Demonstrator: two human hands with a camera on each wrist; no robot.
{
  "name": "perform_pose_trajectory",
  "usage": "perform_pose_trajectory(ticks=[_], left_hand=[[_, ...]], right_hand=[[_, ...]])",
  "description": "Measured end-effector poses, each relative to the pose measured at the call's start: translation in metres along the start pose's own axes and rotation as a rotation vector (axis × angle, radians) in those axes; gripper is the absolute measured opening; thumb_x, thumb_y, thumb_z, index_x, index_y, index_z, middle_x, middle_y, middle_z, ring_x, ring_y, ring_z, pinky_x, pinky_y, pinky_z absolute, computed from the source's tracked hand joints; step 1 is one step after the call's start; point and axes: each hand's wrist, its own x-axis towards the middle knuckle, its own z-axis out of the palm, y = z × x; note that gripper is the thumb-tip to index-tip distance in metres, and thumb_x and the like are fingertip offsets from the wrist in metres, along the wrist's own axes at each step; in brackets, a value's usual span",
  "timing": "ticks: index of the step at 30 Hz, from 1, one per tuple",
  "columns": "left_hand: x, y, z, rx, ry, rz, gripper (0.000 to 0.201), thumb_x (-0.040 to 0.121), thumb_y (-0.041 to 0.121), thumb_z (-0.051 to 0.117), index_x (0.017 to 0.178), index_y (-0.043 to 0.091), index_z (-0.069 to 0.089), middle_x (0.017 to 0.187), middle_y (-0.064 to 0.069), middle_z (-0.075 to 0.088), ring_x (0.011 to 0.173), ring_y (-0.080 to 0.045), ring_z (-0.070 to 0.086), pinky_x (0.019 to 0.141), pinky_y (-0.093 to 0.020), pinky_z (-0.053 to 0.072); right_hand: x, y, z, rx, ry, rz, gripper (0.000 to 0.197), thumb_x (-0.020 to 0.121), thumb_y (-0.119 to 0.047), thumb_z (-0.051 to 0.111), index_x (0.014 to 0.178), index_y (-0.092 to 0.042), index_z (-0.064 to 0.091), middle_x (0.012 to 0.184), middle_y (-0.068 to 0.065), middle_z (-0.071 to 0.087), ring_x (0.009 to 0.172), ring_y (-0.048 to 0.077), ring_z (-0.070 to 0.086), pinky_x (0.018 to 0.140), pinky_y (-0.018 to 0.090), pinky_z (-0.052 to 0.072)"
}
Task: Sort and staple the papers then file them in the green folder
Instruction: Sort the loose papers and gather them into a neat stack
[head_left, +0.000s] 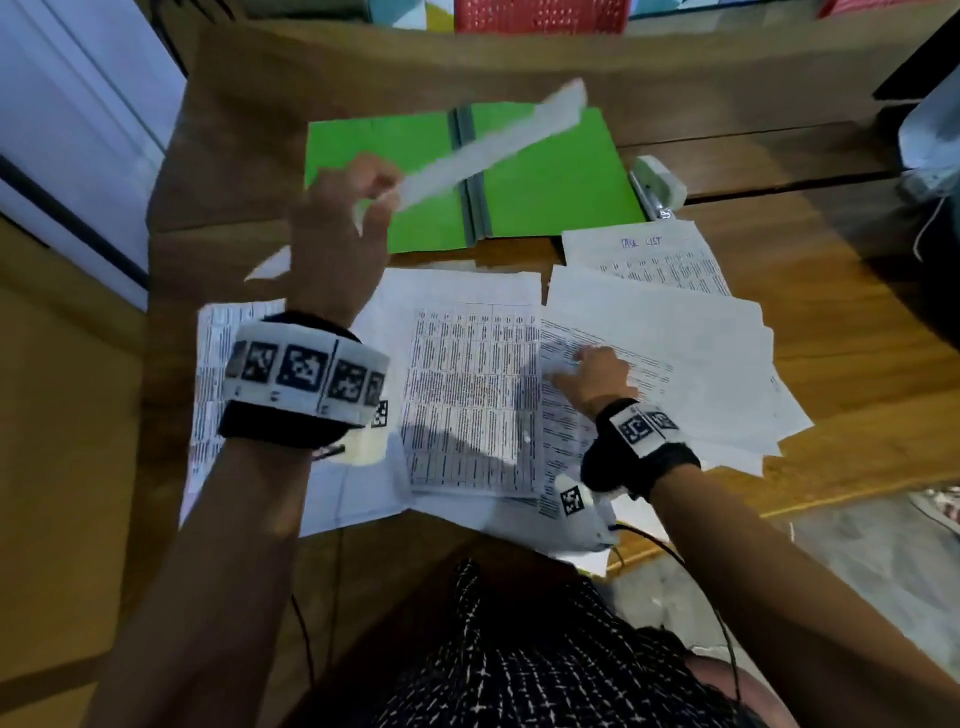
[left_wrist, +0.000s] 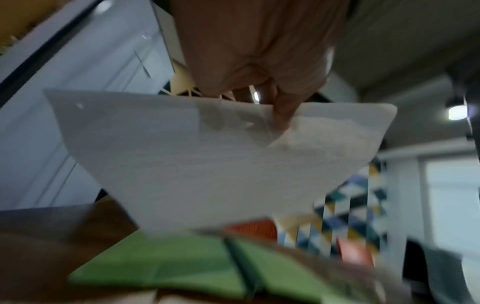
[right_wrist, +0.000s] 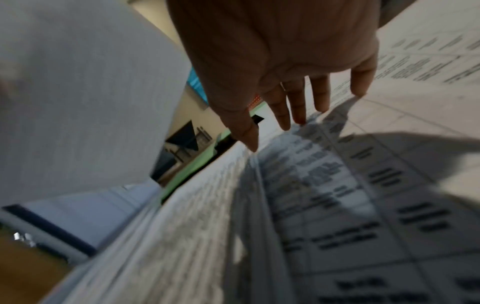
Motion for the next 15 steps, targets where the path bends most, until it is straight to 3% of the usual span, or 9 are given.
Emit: perform_pose_trajectory(ticks=[2, 3, 7, 9, 12, 15], left_hand=[[-0.025, -0.018, 0.021, 0.067, -0.229, -0.010, 0.019, 0.085, 0.019, 0.046, 0.096, 0.021, 0.062, 0.098, -0.028, 0.070, 0.093, -0.038, 0.067, 0.087, -0.044, 0.052], [-0.037, -0.025, 0.030, 0.111, -0.347, -0.053, 0.017, 0.086, 0.019, 0.049, 0.097, 0.023, 0.062, 0.099, -0.027, 0.071, 0.094, -0.038, 0.068, 0.087, -0.045, 0.052], [-0.081, -0.038, 0.061, 0.306, -0.723, -0.245, 0.023, 0.092, 0.011, 0.050, 0.109, 0.012, 0.065, 0.103, -0.019, 0.070, 0.096, -0.034, 0.065, 0.084, -0.041, 0.053], [-0.090, -0.038, 0.071, 0.283, -0.793, -0.323, 0.023, 0.094, 0.013, 0.046, 0.109, 0.008, 0.062, 0.103, -0.020, 0.069, 0.097, -0.035, 0.064, 0.084, -0.041, 0.052], [-0.093, -0.035, 0.081, 0.135, -0.889, -0.428, 0.035, 0.099, 0.030, 0.035, 0.094, 0.003, 0.056, 0.096, -0.020, 0.066, 0.091, -0.030, 0.064, 0.085, -0.037, 0.050], [-0.085, -0.035, 0.080, -0.011, -0.831, -0.573, 0.038, 0.099, 0.037, 0.031, 0.098, 0.007, 0.053, 0.095, -0.015, 0.060, 0.088, -0.026, 0.060, 0.080, -0.035, 0.047]], right_hand=[[-0.002, -0.003, 0.002, -0.165, -0.027, -0.032, 0.061, 0.083, -0.043, 0.056, 0.135, -0.015, 0.040, 0.144, 0.011, 0.036, 0.133, 0.032, 0.031, 0.108, 0.054, 0.025], [-0.003, -0.006, 0.002, -0.210, -0.038, -0.055, 0.064, 0.083, -0.048, 0.055, 0.136, -0.016, 0.037, 0.146, 0.011, 0.034, 0.134, 0.032, 0.029, 0.108, 0.055, 0.024], [-0.006, -0.022, 0.013, -0.271, -0.044, -0.099, 0.069, 0.080, -0.056, 0.056, 0.134, -0.017, 0.038, 0.145, 0.011, 0.033, 0.135, 0.033, 0.027, 0.108, 0.057, 0.022], [-0.010, -0.030, 0.022, -0.257, -0.031, -0.084, 0.066, 0.079, -0.051, 0.060, 0.132, -0.015, 0.040, 0.143, 0.011, 0.033, 0.134, 0.032, 0.026, 0.107, 0.056, 0.024], [-0.013, -0.035, 0.030, -0.163, -0.015, -0.040, 0.051, 0.081, -0.036, 0.062, 0.126, -0.017, 0.047, 0.140, 0.009, 0.036, 0.133, 0.032, 0.025, 0.108, 0.057, 0.020], [-0.012, -0.033, 0.026, -0.026, 0.008, -0.042, 0.046, 0.085, -0.023, 0.056, 0.127, -0.010, 0.045, 0.135, 0.013, 0.044, 0.129, 0.034, 0.034, 0.108, 0.053, 0.024]])
